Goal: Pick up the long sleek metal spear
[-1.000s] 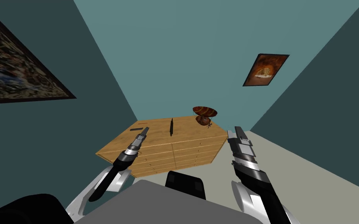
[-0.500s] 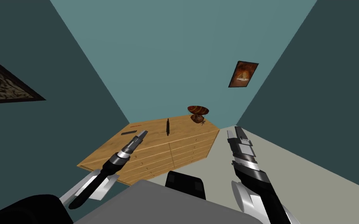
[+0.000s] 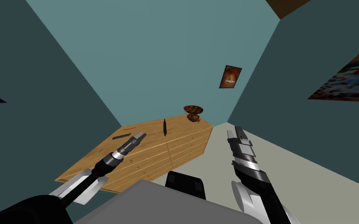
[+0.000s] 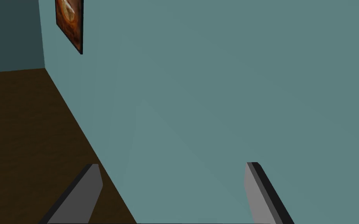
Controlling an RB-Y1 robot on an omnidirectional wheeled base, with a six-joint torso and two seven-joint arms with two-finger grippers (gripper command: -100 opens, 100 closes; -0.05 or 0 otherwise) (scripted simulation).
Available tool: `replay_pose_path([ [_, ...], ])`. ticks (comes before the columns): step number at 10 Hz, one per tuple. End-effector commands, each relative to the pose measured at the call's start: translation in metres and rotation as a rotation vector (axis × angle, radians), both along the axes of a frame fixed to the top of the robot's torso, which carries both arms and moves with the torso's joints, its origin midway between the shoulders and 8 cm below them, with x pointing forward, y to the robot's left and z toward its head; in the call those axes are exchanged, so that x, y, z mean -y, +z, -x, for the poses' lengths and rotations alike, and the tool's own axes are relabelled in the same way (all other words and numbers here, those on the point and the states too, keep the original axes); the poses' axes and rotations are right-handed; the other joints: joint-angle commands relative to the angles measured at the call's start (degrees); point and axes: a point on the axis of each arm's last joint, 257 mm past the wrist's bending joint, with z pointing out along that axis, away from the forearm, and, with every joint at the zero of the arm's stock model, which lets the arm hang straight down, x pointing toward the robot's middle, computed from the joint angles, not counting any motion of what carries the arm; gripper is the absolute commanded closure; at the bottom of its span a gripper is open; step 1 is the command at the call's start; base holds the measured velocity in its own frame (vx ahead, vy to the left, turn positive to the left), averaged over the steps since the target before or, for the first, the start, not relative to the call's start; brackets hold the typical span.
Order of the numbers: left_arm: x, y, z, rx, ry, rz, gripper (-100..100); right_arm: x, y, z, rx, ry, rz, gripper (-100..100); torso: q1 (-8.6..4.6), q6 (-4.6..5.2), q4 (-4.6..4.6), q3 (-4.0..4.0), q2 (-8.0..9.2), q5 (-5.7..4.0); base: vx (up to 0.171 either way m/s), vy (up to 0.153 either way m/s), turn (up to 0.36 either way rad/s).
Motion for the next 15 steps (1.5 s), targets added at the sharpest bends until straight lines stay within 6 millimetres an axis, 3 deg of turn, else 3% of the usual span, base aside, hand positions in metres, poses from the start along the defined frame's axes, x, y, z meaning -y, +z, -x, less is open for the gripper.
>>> replay_pose_path([
  [1,-0.005,-0.004,0.000,-0.022,-0.013,-0.063,-100,0.000,0.000,0.000,0.000,0.000,0.000,0,0.00,0.00,0.00,0.00,0.00,0.00,-0.026,0.014,-0.199],
  [4,-0.033,-0.026,0.012,-0.101,-0.002,-0.242,-100,0.000,0.000,0.000,0.000,0.000,0.000,0,0.05,-0.10,0.02,0.03,0.04,0.02,-0.038,0.016,-0.271],
  [6,-0.029,-0.024,0.008,-0.109,-0.035,-0.273,-100,0.000,0.000,0.000,0.000,0.000,0.000,0,0.05,-0.08,0.01,0.01,0.00,0.02,-0.016,0.013,-0.082],
  [9,-0.057,-0.046,0.021,-0.191,-0.046,-0.452,-100,0.000,0.000,0.000,0.000,0.000,0.000,0,0.04,-0.07,-0.01,-0.03,-0.07,0.02,-0.017,0.011,-0.306],
  [11,-0.053,-0.043,0.017,-0.196,-0.079,-0.481,-100,0.000,0.000,0.000,0.000,0.000,0.000,0,0.06,-0.09,0.00,-0.02,-0.05,0.02,-0.016,0.016,-0.077],
  [14,-0.079,-0.065,0.032,-0.280,-0.117,-0.657,-100,0.000,0.000,0.000,0.000,0.000,0.000,0,0.05,-0.10,-0.01,-0.05,-0.10,0.02,-0.013,0.012,-0.278],
  [15,-0.076,-0.063,0.027,-0.282,-0.146,-0.681,-100,0.000,0.000,0.000,0.000,0.000,0.000,0,0.06,-0.05,-0.01,-0.04,-0.08,0.02,-0.017,0.019,-0.205],
])
